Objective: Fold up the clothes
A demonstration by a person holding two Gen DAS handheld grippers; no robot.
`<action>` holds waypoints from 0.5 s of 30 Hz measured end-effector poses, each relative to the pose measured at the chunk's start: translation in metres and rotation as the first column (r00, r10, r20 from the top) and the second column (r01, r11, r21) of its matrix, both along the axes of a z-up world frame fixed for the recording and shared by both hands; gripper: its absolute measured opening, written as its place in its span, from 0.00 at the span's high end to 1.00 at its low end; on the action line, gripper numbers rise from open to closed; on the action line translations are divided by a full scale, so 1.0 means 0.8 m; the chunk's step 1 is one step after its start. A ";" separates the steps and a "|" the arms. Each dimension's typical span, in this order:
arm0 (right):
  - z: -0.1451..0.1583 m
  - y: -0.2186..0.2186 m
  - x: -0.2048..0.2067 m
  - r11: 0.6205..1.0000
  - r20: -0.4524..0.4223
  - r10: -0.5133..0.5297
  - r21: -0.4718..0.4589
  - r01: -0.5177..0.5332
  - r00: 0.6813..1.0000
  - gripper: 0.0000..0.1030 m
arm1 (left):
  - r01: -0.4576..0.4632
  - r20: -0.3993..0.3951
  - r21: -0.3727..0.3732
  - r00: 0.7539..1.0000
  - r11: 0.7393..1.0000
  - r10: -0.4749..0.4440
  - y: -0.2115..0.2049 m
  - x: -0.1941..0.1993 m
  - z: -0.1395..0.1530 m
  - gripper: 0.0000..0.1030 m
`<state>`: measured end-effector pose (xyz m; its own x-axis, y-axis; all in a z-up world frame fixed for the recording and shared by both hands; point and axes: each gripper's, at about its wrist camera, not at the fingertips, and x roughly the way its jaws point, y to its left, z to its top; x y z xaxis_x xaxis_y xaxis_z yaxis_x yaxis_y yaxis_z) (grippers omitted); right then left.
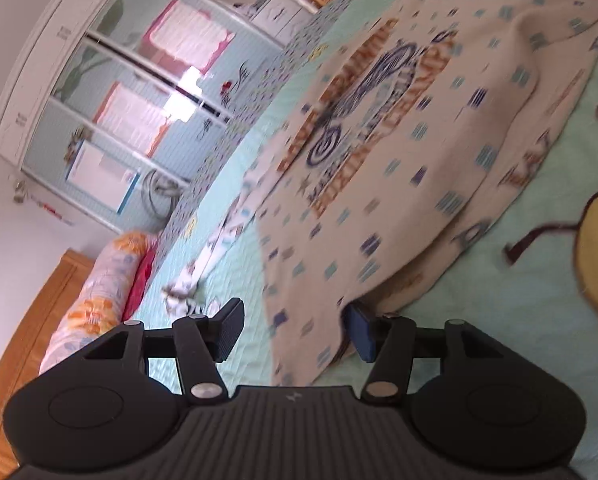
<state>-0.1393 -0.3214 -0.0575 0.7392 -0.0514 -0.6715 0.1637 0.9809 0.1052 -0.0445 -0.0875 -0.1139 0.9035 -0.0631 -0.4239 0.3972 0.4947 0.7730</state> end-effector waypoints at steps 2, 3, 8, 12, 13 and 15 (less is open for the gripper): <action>-0.001 0.002 0.002 1.000 -0.004 0.002 -0.005 -0.002 1.000 0.46 | -0.032 0.004 -0.011 0.999 0.999 0.032 0.010 0.007 -0.001 0.43; -0.002 0.005 0.005 1.000 -0.017 0.018 -0.017 -0.018 1.000 0.45 | -0.047 0.004 -0.020 0.999 0.999 0.047 0.015 0.011 -0.001 0.42; 0.004 0.010 0.003 1.000 0.003 0.022 -0.006 -0.022 1.000 0.45 | -0.117 -0.111 -0.159 0.989 0.980 0.101 0.034 0.037 0.005 0.82; 0.007 0.013 -0.001 0.999 0.011 0.046 0.000 -0.046 0.999 0.45 | -0.221 -0.177 -0.304 0.969 0.927 0.173 0.057 0.049 0.026 0.96; 0.009 0.014 -0.004 0.999 0.021 0.051 -0.020 -0.051 0.998 0.45 | -0.246 -0.190 -0.339 0.963 0.908 0.190 0.063 0.051 0.032 0.96; 0.007 0.015 -0.012 0.997 0.026 0.064 -0.041 -0.063 0.998 0.45 | -0.248 -0.189 -0.369 0.964 0.896 0.189 0.065 0.048 0.041 0.96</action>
<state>-0.1491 -0.3093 -0.0519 0.7601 -0.0303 -0.6491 0.0985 0.9927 0.0691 -0.0061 -0.0357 -0.0807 0.8439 -0.0563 -0.5336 0.3371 0.8293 0.4456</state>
